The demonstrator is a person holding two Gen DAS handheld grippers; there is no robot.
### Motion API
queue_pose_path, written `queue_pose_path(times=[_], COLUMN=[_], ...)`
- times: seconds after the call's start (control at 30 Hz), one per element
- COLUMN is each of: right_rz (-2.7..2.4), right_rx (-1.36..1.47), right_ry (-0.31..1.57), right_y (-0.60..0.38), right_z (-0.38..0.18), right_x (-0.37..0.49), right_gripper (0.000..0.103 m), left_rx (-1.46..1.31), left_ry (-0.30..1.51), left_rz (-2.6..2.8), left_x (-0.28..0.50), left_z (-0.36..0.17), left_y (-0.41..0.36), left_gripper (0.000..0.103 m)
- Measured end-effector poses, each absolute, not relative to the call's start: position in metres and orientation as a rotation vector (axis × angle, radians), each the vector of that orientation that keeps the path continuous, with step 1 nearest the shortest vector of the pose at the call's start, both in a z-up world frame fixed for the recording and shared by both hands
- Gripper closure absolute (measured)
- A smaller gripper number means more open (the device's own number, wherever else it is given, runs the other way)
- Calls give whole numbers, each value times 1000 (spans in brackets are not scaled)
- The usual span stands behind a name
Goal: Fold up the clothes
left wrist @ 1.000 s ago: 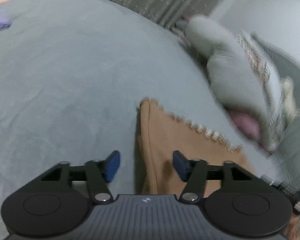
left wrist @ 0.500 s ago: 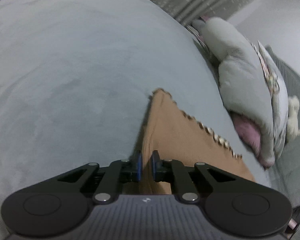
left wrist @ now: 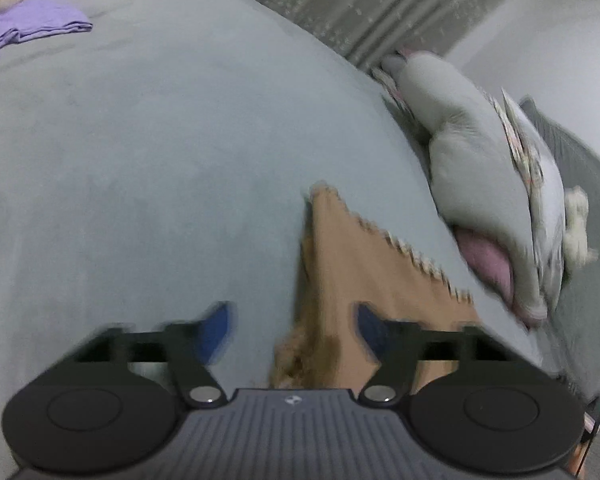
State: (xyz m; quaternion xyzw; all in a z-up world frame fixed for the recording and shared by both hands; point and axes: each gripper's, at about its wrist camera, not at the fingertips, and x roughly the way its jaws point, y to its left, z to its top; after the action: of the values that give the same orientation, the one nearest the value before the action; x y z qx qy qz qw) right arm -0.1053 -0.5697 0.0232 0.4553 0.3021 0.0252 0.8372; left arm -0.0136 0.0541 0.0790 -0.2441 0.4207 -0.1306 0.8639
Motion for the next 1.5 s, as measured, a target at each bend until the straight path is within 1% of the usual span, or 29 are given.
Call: queue_pose_path(times=[0.03,0.1,0.27,0.37,0.4,0.47,0.5,0.53,0.57,0.63,0.67,0.7,0.73,0.77,0.8,0.83,0.87,0.9,0.97,1.1,1.2,1.4,1.5], right_rz=[93,123,115,95,81,52,44,36,28,11,-17,-32,-36,-41,-54,-88,-94,-99,-97,-70,-27,60,98], right_rx=[1060,1122,1151,1231,1247,1224,1207,1183,1160,1098,1050,1028,992,955,937,902,949,997,1080,1046,1045,1047,1056], right_ry=[666,683,719,682,661,629,619,610,600,584,582,577,558,539,535,540,543,545,519,451,403,403,409], right_y=[-570,-565,-545,-538,-534,-524,-520,-514,-509,-496,-487,-484,-476,-468,-465,-458,-462,-467,-474,-470,-474,-475,-475], right_z=[14,10,6,-2,-4,-3,-2,-1,0,3,5,5,4,4,3,2,-4,-10,-14,13,39,81,93], right_x=[-116,-129,-161,-172,-173,-169,-167,-163,-159,-151,-146,-143,-139,-134,-133,-130,-130,-130,-134,-144,-155,-185,-207], right_gripper=[31,31,24,22,21,13,12,8,2,0,0,0,0,4,12,52,67,70,73,77,77,78,78], left_rx=[-518,-543,-626,-675,-691,-714,-717,-727,-740,-731,-728,-728,-727,-714,-706,-732,-755,-792,-836,-818,-883,-852,-824], left_ry=[886,892,932,916,905,887,878,860,838,825,811,798,777,765,765,765,767,777,787,786,834,923,921], left_rz=[-266,-251,-198,-178,-168,-156,-148,-140,-133,-105,-94,-87,-78,-59,-48,-68,-85,-106,-153,-177,-190,-217,-224], left_x=[-26,-36,-49,-42,-38,-29,-25,-20,-16,-6,-4,-2,-2,-1,1,3,6,8,12,2,-10,-41,-57], left_z=[77,74,58,49,46,42,41,39,38,35,35,35,35,34,34,30,27,23,21,34,46,102,134], left_y=[50,44,30,22,20,14,11,9,6,0,-1,-2,-2,-2,-2,4,7,11,23,29,45,73,81], left_gripper=[23,23,23,22,20,14,6,1,1,1,1,5,24,38,52,72,74,77,79,80,80,80,80])
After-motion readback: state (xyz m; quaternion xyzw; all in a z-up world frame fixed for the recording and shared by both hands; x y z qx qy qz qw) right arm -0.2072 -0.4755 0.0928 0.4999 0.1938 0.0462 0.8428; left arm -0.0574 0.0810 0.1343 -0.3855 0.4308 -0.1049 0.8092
